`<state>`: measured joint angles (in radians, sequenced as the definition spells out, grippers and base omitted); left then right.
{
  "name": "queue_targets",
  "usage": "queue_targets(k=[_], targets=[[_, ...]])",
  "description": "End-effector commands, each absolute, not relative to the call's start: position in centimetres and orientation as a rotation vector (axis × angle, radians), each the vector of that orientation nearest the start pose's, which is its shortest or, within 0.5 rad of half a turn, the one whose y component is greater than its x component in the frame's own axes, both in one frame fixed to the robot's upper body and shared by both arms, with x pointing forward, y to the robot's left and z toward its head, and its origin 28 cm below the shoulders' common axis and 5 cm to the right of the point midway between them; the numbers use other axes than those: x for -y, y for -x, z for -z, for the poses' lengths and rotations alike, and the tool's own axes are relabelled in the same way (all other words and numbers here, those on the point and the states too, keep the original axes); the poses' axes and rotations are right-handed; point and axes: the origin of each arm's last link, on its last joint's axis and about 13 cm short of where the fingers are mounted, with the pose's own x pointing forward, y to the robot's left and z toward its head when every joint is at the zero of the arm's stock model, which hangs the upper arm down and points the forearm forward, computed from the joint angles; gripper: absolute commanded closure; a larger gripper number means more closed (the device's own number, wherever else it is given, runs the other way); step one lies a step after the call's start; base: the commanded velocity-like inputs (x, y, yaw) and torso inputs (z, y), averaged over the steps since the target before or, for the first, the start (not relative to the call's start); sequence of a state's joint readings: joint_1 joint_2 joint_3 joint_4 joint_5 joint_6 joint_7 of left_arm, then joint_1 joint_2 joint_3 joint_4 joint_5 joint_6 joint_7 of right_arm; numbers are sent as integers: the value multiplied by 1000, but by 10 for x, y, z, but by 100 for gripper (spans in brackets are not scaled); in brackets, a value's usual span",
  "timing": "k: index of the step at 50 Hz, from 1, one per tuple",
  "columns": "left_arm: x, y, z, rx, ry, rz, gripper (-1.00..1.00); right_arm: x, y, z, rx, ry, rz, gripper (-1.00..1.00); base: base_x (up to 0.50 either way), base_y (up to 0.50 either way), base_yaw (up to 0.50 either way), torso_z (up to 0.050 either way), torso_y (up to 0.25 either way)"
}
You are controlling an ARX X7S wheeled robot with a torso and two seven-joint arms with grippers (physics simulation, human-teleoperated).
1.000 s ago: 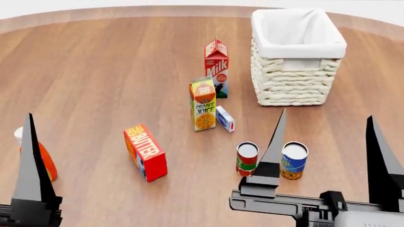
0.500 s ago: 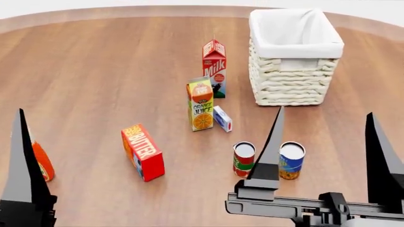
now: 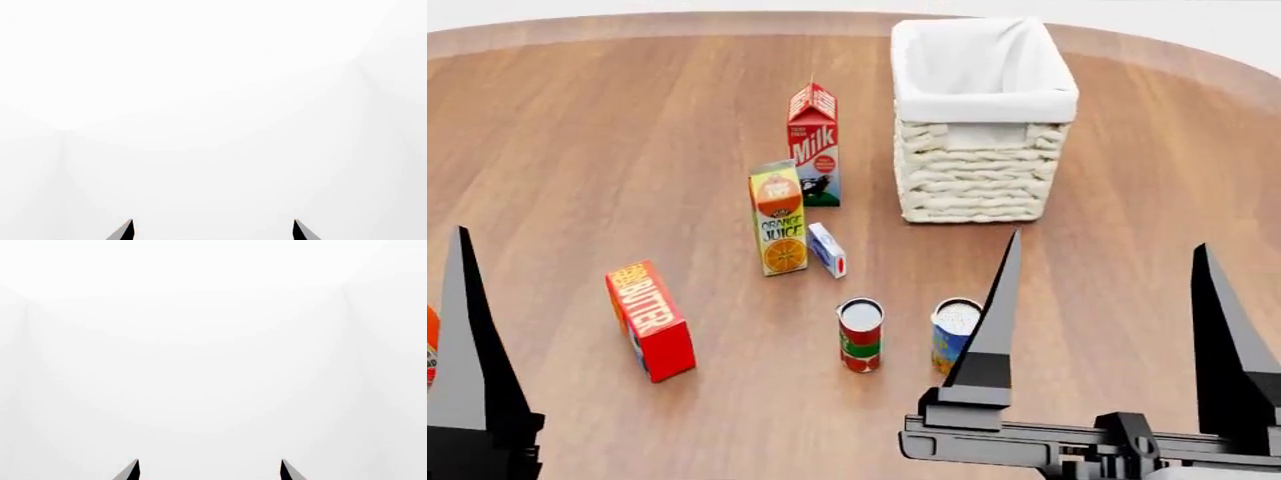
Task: Pick up the alphabet soup and the tomato sauce, and put them in the basket.
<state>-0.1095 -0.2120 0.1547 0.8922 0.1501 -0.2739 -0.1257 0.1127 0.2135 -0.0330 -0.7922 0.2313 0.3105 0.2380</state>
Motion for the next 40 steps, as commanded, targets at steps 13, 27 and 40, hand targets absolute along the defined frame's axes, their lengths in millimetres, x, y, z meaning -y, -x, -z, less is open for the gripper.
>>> queue_targets(k=[13,27,40], targets=[[-207,-177,-190,741,-249,8,-100,108,-193,-173,560,-29,32,-100,148,0,0,0,0],[-207,-177,-191,742,-249,10,-100,107,-193,-179,555,-31,30,-100,172,0,0,0,0],[-207,-177,-191,743,-254,8,-100,107,-193,-178,558,-32,31,-100,173,0,0,0,0]])
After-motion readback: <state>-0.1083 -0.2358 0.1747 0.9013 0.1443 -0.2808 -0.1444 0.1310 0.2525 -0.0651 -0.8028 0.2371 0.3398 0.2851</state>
